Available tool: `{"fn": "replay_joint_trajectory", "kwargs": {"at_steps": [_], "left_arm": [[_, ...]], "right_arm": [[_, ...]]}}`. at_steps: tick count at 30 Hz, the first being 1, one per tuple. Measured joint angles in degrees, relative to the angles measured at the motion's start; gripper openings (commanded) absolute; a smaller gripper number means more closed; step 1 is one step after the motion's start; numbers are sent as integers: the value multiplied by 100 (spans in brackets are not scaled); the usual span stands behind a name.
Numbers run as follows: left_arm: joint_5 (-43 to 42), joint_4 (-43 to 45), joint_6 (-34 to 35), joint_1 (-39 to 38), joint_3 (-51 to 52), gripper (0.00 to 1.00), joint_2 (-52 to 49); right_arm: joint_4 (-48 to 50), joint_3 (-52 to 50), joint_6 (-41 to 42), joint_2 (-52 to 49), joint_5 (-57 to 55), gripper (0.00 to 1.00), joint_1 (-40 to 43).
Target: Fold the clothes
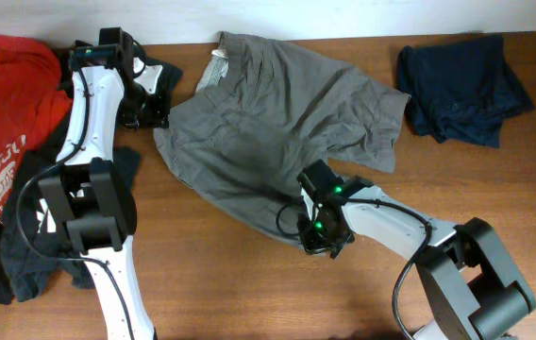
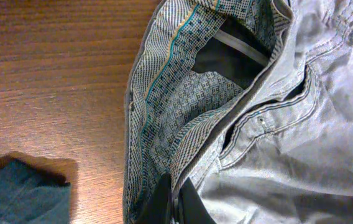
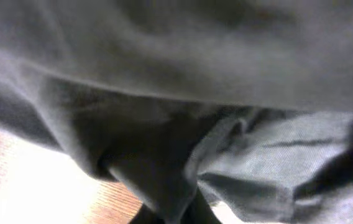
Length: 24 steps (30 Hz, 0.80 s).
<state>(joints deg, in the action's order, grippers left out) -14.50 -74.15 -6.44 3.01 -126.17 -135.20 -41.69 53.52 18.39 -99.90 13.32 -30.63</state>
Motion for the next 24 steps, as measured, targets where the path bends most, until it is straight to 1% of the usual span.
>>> {"fn": "replay_joint_trajectory", "kwargs": {"at_steps": [4,7,10,12,15,19,24], "left_arm": [[15,-267,0,0,0,1,0],[74,-610,-4,0,-4,1,9],[173,-907,-20,0,-2,1,153],[238,-1128,-20,0,-2,1,459],[254,-1425,-17,-11,-2,1,901],[249,-1740,-17,-39,-4,1,1445],[247,-1875,-17,-44,-4,1,1843]], "right_arm": [[-92,-11,236,33,-24,4,63],[-509,-52,304,251,-87,4,387],[-977,-33,299,885,-153,4,1058],[-1331,85,190,1576,-168,4,1650],[-1733,409,-59,2280,-72,4,2208],[-2151,789,-299,2874,35,4,2594],[-2588,1189,-498,3285,116,4,2728]]}}
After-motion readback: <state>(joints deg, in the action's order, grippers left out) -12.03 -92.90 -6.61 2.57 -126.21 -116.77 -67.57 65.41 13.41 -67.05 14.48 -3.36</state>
